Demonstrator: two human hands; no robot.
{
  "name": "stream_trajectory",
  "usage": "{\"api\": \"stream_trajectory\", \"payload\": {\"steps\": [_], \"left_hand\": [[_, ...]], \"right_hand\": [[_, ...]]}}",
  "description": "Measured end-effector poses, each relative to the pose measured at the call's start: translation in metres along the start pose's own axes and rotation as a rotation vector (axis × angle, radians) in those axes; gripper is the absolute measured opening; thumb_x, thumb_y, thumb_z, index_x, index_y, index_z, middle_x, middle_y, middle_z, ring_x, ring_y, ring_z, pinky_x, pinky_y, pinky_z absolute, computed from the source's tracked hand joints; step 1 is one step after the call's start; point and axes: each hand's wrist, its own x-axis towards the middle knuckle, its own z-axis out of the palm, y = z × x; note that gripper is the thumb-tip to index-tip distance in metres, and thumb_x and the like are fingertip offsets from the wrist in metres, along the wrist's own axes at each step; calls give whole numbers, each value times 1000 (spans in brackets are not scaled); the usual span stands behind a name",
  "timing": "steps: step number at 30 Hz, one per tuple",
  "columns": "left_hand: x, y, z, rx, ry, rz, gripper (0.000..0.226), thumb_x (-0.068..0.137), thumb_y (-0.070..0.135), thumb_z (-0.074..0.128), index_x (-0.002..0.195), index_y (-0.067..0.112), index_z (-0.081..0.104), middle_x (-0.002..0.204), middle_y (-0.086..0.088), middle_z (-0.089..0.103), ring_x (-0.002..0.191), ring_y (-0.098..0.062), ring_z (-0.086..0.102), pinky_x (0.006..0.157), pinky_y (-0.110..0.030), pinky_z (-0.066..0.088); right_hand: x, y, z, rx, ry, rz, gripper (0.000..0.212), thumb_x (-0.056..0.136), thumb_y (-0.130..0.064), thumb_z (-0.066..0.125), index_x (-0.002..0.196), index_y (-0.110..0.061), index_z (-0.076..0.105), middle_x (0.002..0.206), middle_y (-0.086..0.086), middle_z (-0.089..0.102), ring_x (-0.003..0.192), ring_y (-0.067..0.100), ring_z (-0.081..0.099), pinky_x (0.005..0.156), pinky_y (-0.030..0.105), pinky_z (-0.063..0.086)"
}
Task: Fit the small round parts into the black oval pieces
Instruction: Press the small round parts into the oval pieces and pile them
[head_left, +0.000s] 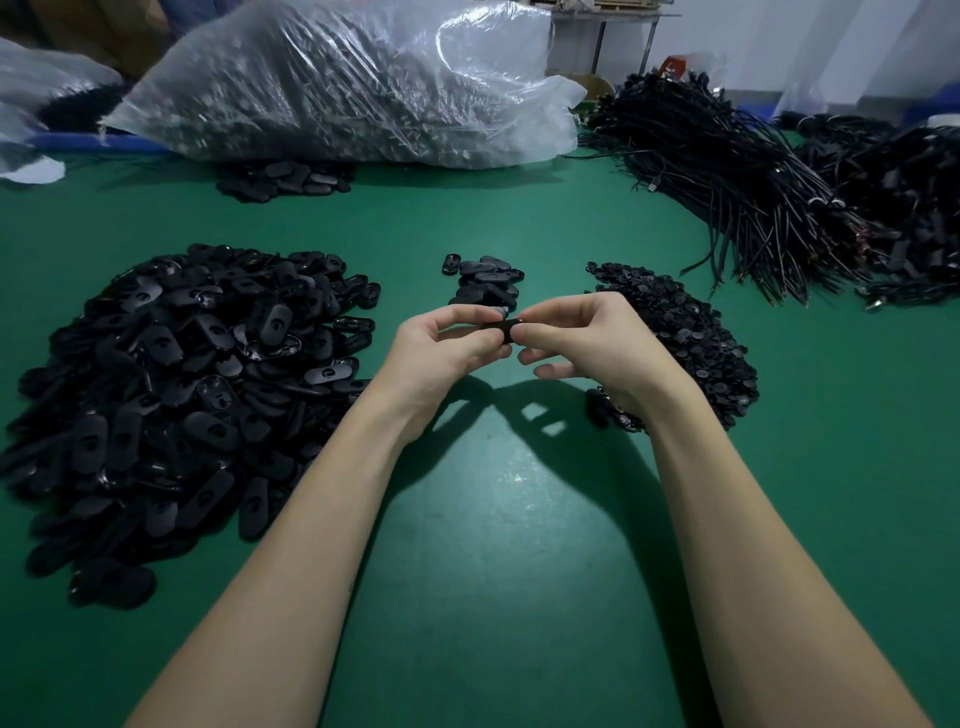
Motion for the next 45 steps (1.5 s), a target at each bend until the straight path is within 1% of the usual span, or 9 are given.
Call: {"api": "stream_trajectory", "payload": {"steps": [4, 8, 15, 21, 34, 37, 40, 42, 45], "left_hand": [[-2, 1, 2, 86, 19, 21, 16, 88, -7, 69, 92, 8, 72, 95, -11, 77, 83, -23, 76, 82, -24, 59], [-3, 1, 2, 136, 23, 42, 14, 88, -6, 70, 95, 6, 71, 102, -12, 75, 79, -16, 76, 75, -19, 57], [-3, 1, 0, 211, -11, 56, 14, 88, -1, 73, 94, 12, 72, 86, -3, 79, 81, -16, 76, 77, -19, 56], [-1, -4, 1, 334, 22, 65, 13, 89, 3, 73, 94, 15, 71, 81, 1, 78, 78, -12, 75, 73, -16, 54], [2, -10, 3, 418, 127, 30, 17, 88, 3, 74, 85, 19, 69, 82, -5, 76, 78, -17, 76, 81, -29, 60], [2, -9, 2, 353, 129, 55, 16, 88, 2, 73, 87, 18, 70, 81, -3, 76, 76, -15, 75, 75, -23, 59], [5, -7, -1, 229, 178, 48, 14, 90, 1, 70, 93, 15, 70, 83, -4, 76, 74, -17, 75, 76, -23, 59], [6, -8, -1, 201, 177, 31, 14, 91, 2, 69, 97, 15, 70, 87, -5, 77, 76, -19, 75, 77, -25, 59], [7, -8, -1, 179, 159, 45, 15, 93, 1, 66, 96, 15, 71, 84, -2, 78, 78, -18, 75, 76, -23, 59]], "right_hand": [[0, -3, 3, -93, 50, -16, 6, 87, -5, 79, 92, -6, 77, 78, 8, 79, 76, 19, 78, 62, 22, 59], [-1, -3, 7, -140, 84, -38, 5, 85, -5, 80, 88, -8, 77, 72, 7, 78, 71, 17, 78, 61, 22, 59], [-2, -3, 4, -59, 64, -10, 9, 85, 2, 79, 94, 1, 76, 77, 13, 78, 74, 21, 78, 66, 24, 61], [3, 5, 10, -163, 115, 3, 6, 83, -2, 79, 88, -5, 78, 74, 8, 78, 74, 20, 78, 73, 30, 64], [11, 16, 22, -288, 134, -30, 12, 79, -12, 83, 75, -13, 71, 61, -3, 72, 59, 15, 74, 69, 38, 66], [11, 15, 18, -259, 114, -86, 9, 83, -9, 80, 84, -15, 73, 69, 0, 75, 64, 18, 76, 71, 40, 66], [10, 14, 15, -310, 41, -207, 24, 85, -8, 79, 102, -25, 72, 84, -2, 77, 67, 22, 76, 67, 36, 64], [12, 13, 17, -431, 79, -274, 25, 86, -10, 77, 96, -33, 73, 83, -8, 75, 67, 19, 74, 65, 36, 63], [19, 14, 19, -494, 122, -290, 24, 88, -16, 74, 99, -38, 73, 81, -15, 73, 69, 9, 70, 74, 40, 62]]}}
